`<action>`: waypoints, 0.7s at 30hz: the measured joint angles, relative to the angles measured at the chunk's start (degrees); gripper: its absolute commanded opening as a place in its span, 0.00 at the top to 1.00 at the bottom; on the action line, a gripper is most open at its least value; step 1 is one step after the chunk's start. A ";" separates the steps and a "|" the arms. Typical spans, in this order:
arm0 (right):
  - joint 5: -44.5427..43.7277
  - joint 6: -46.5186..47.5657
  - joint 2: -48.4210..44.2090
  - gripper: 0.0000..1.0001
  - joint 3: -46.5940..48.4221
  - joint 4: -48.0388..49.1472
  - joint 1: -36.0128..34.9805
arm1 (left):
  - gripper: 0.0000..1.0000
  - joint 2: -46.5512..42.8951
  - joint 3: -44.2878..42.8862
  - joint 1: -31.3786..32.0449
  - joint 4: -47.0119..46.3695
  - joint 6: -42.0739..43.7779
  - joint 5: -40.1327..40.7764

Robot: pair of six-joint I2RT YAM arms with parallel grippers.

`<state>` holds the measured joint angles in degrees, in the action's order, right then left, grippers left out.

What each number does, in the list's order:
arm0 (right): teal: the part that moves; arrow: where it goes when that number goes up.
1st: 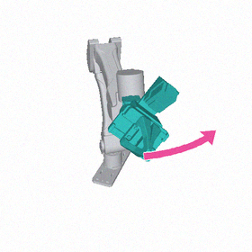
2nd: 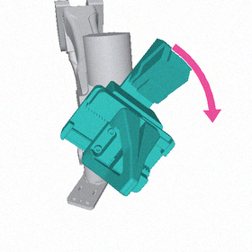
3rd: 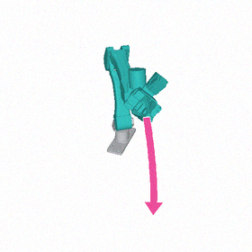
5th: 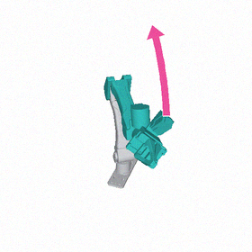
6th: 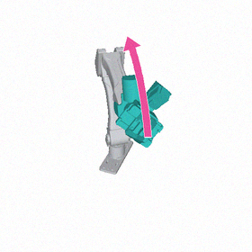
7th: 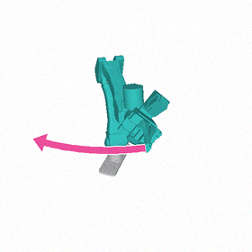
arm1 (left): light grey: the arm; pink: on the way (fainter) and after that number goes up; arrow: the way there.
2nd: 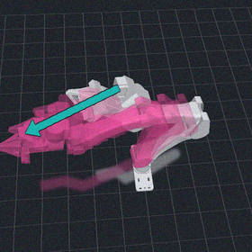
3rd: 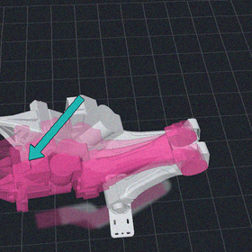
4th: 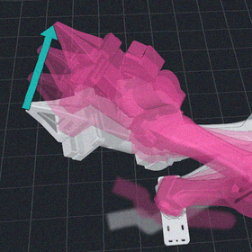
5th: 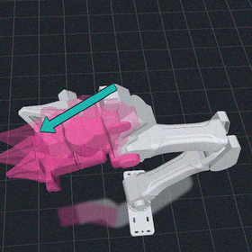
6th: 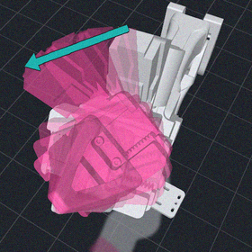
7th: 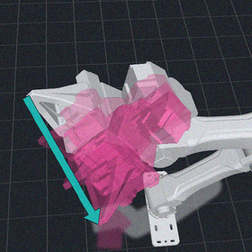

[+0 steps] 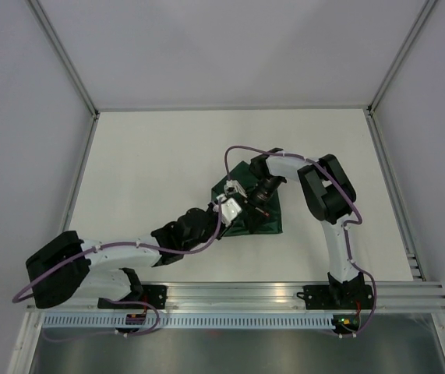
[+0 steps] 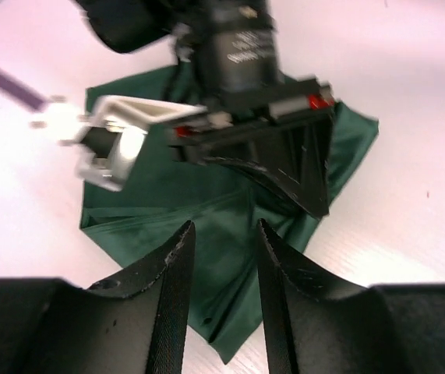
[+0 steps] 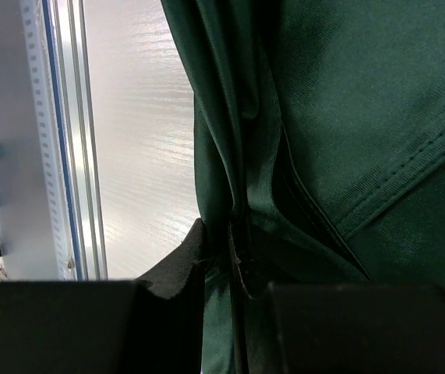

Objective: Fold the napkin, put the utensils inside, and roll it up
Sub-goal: Roll the napkin at the center of the board.

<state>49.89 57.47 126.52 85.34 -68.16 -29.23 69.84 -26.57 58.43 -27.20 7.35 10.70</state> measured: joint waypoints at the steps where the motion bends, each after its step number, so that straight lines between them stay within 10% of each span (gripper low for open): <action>1: 0.00 -0.11 0.07 0.90 0.02 -0.15 0.00 | 0.57 1.70 -0.24 1.66 0.00 1.97 0.98; 21: 0.33 -0.96 1.90 0.91 1.92 -2.36 0.52 | 0.43 23.85 -5.09 10.38 -3.89 20.50 2.99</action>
<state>50.22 56.51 128.42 87.26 -70.52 -28.71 93.69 -31.66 68.82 -31.09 27.86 13.69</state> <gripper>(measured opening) 0.188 0.563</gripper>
